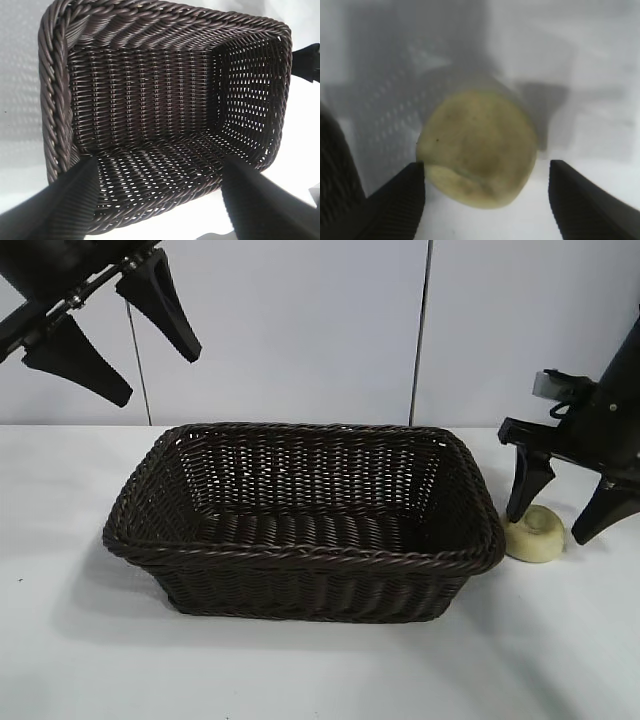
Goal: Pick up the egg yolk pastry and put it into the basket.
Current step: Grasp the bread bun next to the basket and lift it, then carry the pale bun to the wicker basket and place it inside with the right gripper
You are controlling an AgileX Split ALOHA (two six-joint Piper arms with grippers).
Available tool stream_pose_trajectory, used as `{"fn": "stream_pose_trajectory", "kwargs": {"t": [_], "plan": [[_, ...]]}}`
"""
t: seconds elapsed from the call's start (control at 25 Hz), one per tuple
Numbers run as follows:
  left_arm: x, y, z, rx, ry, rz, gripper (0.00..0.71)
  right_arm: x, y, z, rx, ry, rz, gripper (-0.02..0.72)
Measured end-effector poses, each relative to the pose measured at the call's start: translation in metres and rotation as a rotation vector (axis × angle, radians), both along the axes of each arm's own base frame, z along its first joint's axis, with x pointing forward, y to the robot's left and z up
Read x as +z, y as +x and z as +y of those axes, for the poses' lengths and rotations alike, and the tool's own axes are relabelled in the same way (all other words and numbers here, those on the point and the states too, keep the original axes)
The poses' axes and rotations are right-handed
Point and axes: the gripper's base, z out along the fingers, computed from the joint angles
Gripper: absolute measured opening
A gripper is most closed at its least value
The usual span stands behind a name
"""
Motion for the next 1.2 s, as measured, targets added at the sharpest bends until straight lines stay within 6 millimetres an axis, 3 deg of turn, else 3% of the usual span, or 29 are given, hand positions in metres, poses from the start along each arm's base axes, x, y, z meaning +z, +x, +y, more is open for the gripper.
{"fn": "stream_pose_trajectory", "kwargs": {"t": [0.16,0.4,0.64,0.92,1.2], "plan": [[0.0,-0.001,0.0,-0.008,0.001,0.012,0.507,-0.008,0.003,-0.001,-0.029,-0.001,-0.008,0.473],[0.0,-0.002,0.0,-0.01,0.001,0.015,0.507,-0.007,0.005,-0.001,-0.053,-0.002,-0.025,0.217],[0.0,-0.002,0.0,-0.01,0.001,0.015,0.507,0.0,0.01,0.0,-0.042,0.006,-0.023,0.158],[0.0,-0.002,0.0,-0.01,0.001,0.015,0.507,0.042,0.029,0.002,0.009,0.034,-0.033,0.157],[0.0,-0.002,0.0,-0.012,0.001,0.018,0.507,0.107,0.034,0.004,0.062,0.052,-0.124,0.156]]}}
